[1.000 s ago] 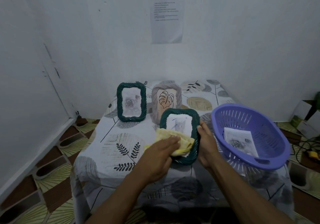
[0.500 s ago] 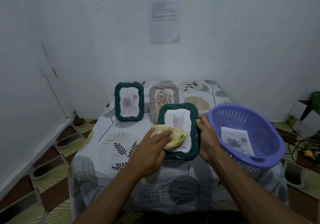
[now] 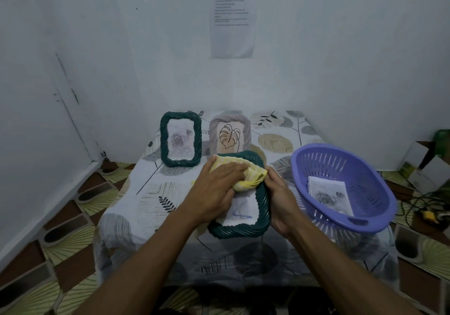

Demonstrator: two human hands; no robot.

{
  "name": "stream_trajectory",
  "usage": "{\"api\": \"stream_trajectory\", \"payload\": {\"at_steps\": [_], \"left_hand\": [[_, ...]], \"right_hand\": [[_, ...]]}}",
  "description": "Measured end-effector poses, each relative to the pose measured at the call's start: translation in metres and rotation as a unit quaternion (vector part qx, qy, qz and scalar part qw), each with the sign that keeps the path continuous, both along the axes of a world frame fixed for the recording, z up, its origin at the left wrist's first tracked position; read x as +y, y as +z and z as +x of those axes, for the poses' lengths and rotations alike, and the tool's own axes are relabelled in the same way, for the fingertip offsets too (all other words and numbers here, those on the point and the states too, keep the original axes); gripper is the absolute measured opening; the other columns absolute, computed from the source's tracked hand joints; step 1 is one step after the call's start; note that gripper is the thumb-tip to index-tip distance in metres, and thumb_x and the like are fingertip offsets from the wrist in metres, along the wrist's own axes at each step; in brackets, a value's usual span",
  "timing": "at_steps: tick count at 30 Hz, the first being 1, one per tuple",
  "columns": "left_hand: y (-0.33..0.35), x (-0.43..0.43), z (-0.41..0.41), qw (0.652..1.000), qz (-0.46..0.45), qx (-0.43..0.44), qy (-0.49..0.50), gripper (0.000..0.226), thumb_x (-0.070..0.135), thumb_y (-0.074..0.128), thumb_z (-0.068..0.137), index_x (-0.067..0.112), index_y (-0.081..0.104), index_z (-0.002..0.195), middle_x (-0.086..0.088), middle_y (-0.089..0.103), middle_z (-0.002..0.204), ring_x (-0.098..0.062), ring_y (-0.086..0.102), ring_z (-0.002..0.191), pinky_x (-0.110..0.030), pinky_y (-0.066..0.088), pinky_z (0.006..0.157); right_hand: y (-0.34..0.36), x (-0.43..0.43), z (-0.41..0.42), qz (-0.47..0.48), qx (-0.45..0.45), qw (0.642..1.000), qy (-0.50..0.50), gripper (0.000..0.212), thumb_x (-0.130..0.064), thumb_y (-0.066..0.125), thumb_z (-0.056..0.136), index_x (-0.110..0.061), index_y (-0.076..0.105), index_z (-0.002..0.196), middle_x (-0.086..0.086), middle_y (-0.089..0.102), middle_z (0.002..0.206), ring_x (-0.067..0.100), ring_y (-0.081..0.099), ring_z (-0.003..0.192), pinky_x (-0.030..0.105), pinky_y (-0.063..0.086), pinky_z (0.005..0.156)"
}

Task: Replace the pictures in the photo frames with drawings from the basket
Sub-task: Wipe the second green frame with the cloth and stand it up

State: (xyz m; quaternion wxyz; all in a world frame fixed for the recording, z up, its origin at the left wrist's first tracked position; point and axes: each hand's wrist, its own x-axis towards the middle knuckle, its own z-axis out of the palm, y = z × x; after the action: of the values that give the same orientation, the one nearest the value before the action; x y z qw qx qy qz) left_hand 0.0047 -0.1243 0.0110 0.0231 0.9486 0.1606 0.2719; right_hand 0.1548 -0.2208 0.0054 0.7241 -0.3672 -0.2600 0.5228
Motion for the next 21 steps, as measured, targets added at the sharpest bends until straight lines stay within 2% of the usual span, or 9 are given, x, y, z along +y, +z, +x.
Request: {"api": "stream_trajectory", "payload": {"at_steps": [5, 8, 12, 14, 19, 21], "left_hand": [[0.006, -0.007, -0.001, 0.999, -0.017, 0.033, -0.018, 0.062, 0.024, 0.03, 0.082, 0.022, 0.045, 0.142, 0.005, 0.058, 0.134, -0.008, 0.039, 0.133, -0.047, 0.012, 0.118], [-0.008, -0.023, -0.014, 0.997, -0.026, 0.058, -0.053, 0.059, 0.029, 0.035, 0.085, 0.024, 0.042, 0.143, 0.007, 0.057, 0.134, -0.005, 0.033, 0.137, -0.043, 0.008, 0.119], [-0.025, -0.038, -0.021, 0.996, -0.017, 0.062, -0.069, 0.043, 0.035, 0.043, 0.096, 0.021, 0.051, 0.135, 0.013, 0.052, 0.14, -0.002, 0.032, 0.139, -0.047, 0.012, 0.118], [-0.027, -0.038, -0.021, 0.995, -0.014, 0.071, -0.072, 0.044, 0.034, 0.043, 0.097, 0.024, 0.046, 0.139, 0.012, 0.052, 0.14, -0.002, 0.032, 0.139, -0.047, 0.012, 0.119], [-0.021, -0.037, -0.016, 0.996, -0.01, 0.051, -0.074, 0.049, 0.027, 0.038, 0.101, 0.02, 0.032, 0.149, 0.004, 0.049, 0.145, -0.004, 0.027, 0.142, -0.039, 0.006, 0.121], [-0.021, -0.041, -0.017, 0.995, -0.017, 0.051, -0.084, 0.049, 0.028, 0.037, 0.101, 0.019, 0.032, 0.149, 0.003, 0.048, 0.146, -0.003, 0.025, 0.143, -0.037, 0.004, 0.121]], "right_hand": [[-0.002, 0.002, 0.006, 0.003, 0.042, 0.999, -0.009, 0.031, -0.013, 0.033, 0.103, -0.012, 0.055, 0.125, 0.018, 0.065, 0.123, 0.033, 0.065, 0.104, 0.047, 0.055, 0.089], [-0.002, 0.006, 0.013, -0.007, 0.034, 0.999, -0.029, 0.031, -0.014, 0.031, 0.104, -0.013, 0.057, 0.121, 0.017, 0.066, 0.12, 0.031, 0.067, 0.099, 0.043, 0.058, 0.082], [-0.006, 0.009, 0.011, -0.019, -0.012, 0.998, -0.051, 0.03, -0.013, 0.032, 0.104, -0.014, 0.06, 0.115, 0.015, 0.067, 0.117, 0.028, 0.067, 0.095, 0.041, 0.055, 0.084], [-0.006, 0.009, 0.011, -0.018, -0.026, 0.998, -0.06, 0.03, -0.015, 0.033, 0.104, -0.016, 0.061, 0.114, 0.013, 0.069, 0.113, 0.026, 0.067, 0.094, 0.04, 0.054, 0.083], [-0.004, 0.011, 0.011, -0.014, -0.071, 0.995, -0.07, 0.03, -0.024, 0.039, 0.103, -0.014, 0.059, 0.122, 0.011, 0.067, 0.123, 0.029, 0.062, 0.115, 0.046, 0.048, 0.099], [-0.005, 0.012, 0.013, -0.02, -0.097, 0.992, -0.081, 0.028, -0.022, 0.04, 0.103, -0.013, 0.06, 0.12, 0.01, 0.067, 0.122, 0.029, 0.062, 0.115, 0.046, 0.047, 0.1]]}}
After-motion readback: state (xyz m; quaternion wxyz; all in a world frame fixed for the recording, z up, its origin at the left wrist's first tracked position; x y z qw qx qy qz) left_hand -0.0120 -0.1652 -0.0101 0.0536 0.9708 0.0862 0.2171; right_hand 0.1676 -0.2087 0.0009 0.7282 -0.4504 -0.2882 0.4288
